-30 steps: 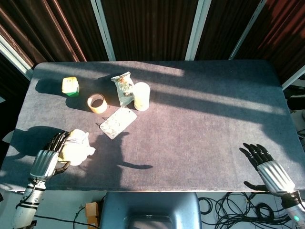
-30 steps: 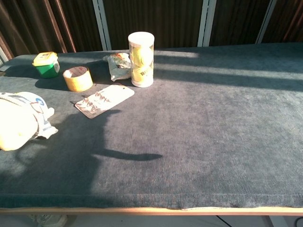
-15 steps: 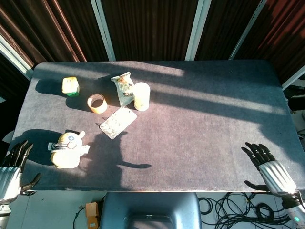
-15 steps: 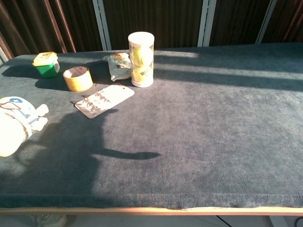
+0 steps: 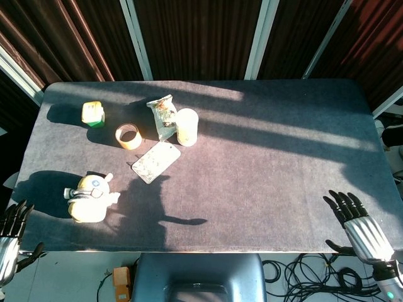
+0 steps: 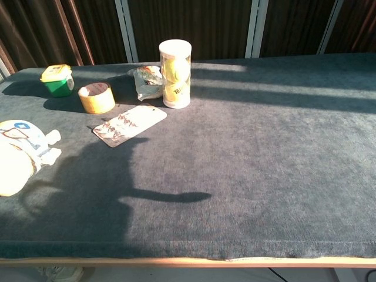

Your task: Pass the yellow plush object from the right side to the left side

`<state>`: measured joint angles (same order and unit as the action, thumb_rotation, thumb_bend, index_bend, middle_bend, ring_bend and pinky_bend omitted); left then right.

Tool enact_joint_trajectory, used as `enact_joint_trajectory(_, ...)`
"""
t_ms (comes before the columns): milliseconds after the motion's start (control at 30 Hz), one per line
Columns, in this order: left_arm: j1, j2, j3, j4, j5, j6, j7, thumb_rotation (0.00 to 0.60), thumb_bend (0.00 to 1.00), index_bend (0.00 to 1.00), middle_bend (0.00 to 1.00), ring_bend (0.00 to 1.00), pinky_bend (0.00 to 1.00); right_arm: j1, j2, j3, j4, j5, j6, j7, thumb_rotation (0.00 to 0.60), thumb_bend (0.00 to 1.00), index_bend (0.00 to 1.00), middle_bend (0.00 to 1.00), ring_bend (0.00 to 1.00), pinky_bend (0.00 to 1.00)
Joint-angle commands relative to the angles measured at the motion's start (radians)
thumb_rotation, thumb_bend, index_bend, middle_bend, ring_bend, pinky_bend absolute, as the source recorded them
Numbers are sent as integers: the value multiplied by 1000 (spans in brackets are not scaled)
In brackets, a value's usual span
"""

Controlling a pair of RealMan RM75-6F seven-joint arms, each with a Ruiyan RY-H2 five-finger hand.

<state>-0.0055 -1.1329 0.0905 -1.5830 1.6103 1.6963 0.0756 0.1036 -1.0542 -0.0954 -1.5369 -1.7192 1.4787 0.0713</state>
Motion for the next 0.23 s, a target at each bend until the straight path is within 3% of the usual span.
enact_joint_trajectory(33, -17, 33, -8, -50, -53, -78, 1, 600, 249, 0, 1, 31, 176, -3, -1, 1, -2, 1, 2, -4, 600, 0, 0, 0, 0, 52)
enact_joint_trajectory(233, -21, 43, -18, -61, -53, -102, -5, 600, 249, 0, 2, 33, 185, -7, -3, 0, -5, -1, 0, -19, 600, 0, 0, 0, 0, 52)
